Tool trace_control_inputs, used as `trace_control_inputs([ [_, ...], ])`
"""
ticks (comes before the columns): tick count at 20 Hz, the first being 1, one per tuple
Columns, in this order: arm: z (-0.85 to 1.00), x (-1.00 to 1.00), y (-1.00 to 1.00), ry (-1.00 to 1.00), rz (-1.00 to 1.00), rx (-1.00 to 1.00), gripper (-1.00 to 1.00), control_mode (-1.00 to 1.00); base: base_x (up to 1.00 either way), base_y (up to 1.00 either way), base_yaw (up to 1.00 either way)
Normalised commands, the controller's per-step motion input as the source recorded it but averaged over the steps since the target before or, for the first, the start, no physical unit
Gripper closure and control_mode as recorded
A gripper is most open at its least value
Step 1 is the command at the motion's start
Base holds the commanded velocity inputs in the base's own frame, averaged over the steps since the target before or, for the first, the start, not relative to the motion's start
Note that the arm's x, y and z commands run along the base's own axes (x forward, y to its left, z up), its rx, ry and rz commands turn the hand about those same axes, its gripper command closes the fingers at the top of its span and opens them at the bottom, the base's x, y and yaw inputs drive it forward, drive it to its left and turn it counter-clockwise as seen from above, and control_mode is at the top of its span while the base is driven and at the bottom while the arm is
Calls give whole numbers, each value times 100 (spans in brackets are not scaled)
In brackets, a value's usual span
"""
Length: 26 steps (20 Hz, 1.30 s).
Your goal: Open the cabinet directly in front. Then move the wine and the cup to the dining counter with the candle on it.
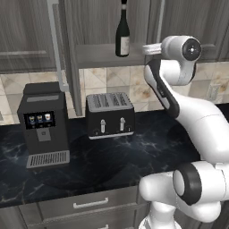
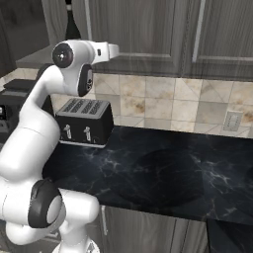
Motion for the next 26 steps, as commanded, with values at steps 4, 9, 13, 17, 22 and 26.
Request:
trace_control_inputs([
  [4, 0, 0, 0, 0, 0, 0, 100, -100, 0, 0, 0],
  [9, 2, -60, -33, -13, -3, 0, 100, -100, 0, 0, 0],
  [13, 3, -100, -66, -26, -9, 0, 100, -100, 0, 0, 0],
  [17, 1, -100, -78, -28, -12, 0, 100, -100, 0, 0, 0],
  [22, 4, -100, -93, -24, -16, 0, 100, -100, 0, 0, 0],
  [26, 7, -100, -100, -18, -22, 5, 100, -100, 0, 0, 0],
])
